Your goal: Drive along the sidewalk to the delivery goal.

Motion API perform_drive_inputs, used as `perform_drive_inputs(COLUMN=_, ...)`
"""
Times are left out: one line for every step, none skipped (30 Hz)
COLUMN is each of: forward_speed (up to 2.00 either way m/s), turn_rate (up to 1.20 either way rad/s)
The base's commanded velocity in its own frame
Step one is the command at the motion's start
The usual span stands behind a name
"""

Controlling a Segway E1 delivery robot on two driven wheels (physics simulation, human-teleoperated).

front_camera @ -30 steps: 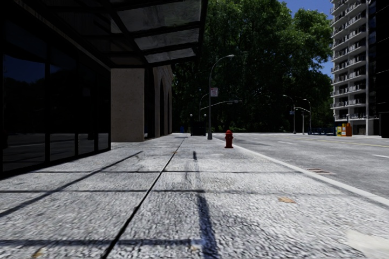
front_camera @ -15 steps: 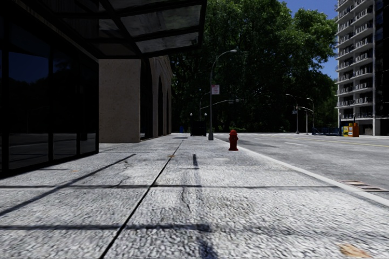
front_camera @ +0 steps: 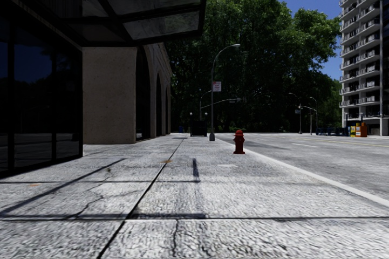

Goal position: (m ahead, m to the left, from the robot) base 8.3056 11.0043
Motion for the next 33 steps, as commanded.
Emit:
perform_drive_inputs(forward_speed=2.00, turn_rate=0.00)
perform_drive_inputs(forward_speed=2.00, turn_rate=0.00)
perform_drive_inputs(forward_speed=2.00, turn_rate=0.00)
perform_drive_inputs(forward_speed=2.00, turn_rate=0.00)
perform_drive_inputs(forward_speed=2.00, turn_rate=0.00)
perform_drive_inputs(forward_speed=2.00, turn_rate=0.00)
perform_drive_inputs(forward_speed=2.00, turn_rate=0.00)
perform_drive_inputs(forward_speed=2.00, turn_rate=0.00)
perform_drive_inputs(forward_speed=2.00, turn_rate=0.00)
perform_drive_inputs(forward_speed=2.00, turn_rate=0.00)
perform_drive_inputs(forward_speed=2.00, turn_rate=0.00)
perform_drive_inputs(forward_speed=2.00, turn_rate=0.00)
perform_drive_inputs(forward_speed=2.00, turn_rate=0.00)
perform_drive_inputs(forward_speed=2.00, turn_rate=0.00)
perform_drive_inputs(forward_speed=2.00, turn_rate=0.00)
perform_drive_inputs(forward_speed=2.00, turn_rate=0.00)
perform_drive_inputs(forward_speed=2.00, turn_rate=0.00)
perform_drive_inputs(forward_speed=2.00, turn_rate=0.00)
perform_drive_inputs(forward_speed=2.00, turn_rate=0.00)
perform_drive_inputs(forward_speed=2.00, turn_rate=0.00)
perform_drive_inputs(forward_speed=2.00, turn_rate=0.00)
perform_drive_inputs(forward_speed=2.00, turn_rate=0.00)
perform_drive_inputs(forward_speed=2.00, turn_rate=0.00)
perform_drive_inputs(forward_speed=2.00, turn_rate=0.00)
perform_drive_inputs(forward_speed=2.00, turn_rate=0.00)
perform_drive_inputs(forward_speed=2.00, turn_rate=0.00)
perform_drive_inputs(forward_speed=2.00, turn_rate=0.00)
perform_drive_inputs(forward_speed=2.00, turn_rate=0.12)
perform_drive_inputs(forward_speed=2.00, turn_rate=0.21)
perform_drive_inputs(forward_speed=2.00, turn_rate=0.21)
perform_drive_inputs(forward_speed=2.00, turn_rate=0.22)
perform_drive_inputs(forward_speed=2.00, turn_rate=0.23)
perform_drive_inputs(forward_speed=2.00, turn_rate=0.29)
